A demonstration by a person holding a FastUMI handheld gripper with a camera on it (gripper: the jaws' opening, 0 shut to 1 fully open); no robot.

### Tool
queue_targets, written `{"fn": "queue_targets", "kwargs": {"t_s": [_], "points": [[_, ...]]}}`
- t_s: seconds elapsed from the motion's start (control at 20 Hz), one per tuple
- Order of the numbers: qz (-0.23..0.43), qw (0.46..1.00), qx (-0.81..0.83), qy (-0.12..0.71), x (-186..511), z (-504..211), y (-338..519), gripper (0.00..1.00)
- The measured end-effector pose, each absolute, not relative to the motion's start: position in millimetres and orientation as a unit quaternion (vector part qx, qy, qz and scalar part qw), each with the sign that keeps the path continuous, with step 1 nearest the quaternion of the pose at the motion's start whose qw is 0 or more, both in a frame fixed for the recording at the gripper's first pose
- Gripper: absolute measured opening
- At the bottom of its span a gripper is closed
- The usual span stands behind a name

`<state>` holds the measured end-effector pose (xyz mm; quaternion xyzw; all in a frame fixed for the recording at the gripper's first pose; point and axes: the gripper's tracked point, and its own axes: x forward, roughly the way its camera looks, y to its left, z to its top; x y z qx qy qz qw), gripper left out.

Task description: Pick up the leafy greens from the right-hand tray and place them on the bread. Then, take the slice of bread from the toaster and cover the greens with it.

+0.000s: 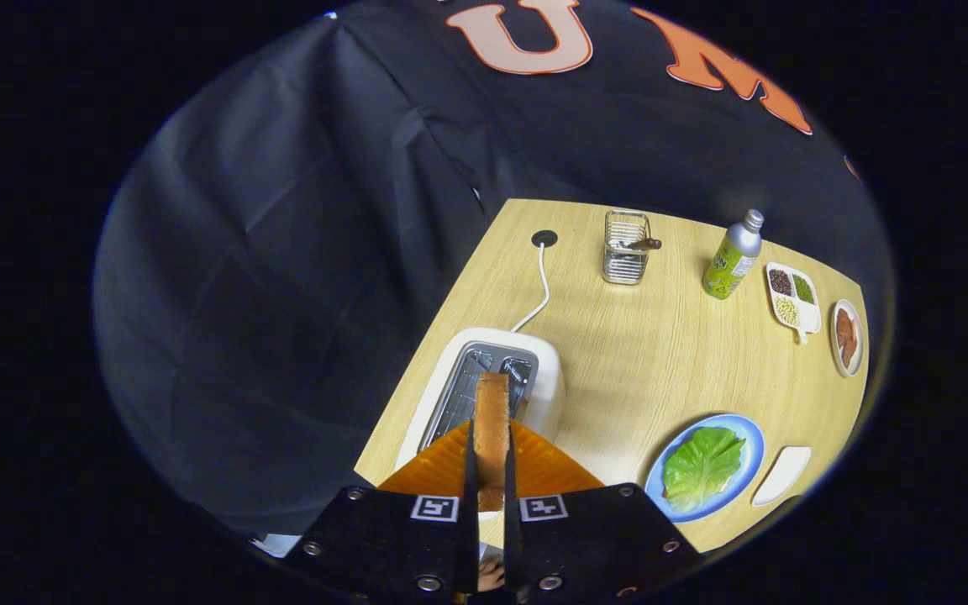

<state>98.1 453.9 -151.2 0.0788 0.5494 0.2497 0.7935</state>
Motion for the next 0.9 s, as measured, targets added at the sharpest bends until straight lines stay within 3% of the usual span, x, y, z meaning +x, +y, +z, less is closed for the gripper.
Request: {"fn": "queue_targets", "kwargs": {"t_s": [0.9], "points": [[0.216, 0.807, 0.185, 0.517, 99, -189, 300, 0.12]]}}
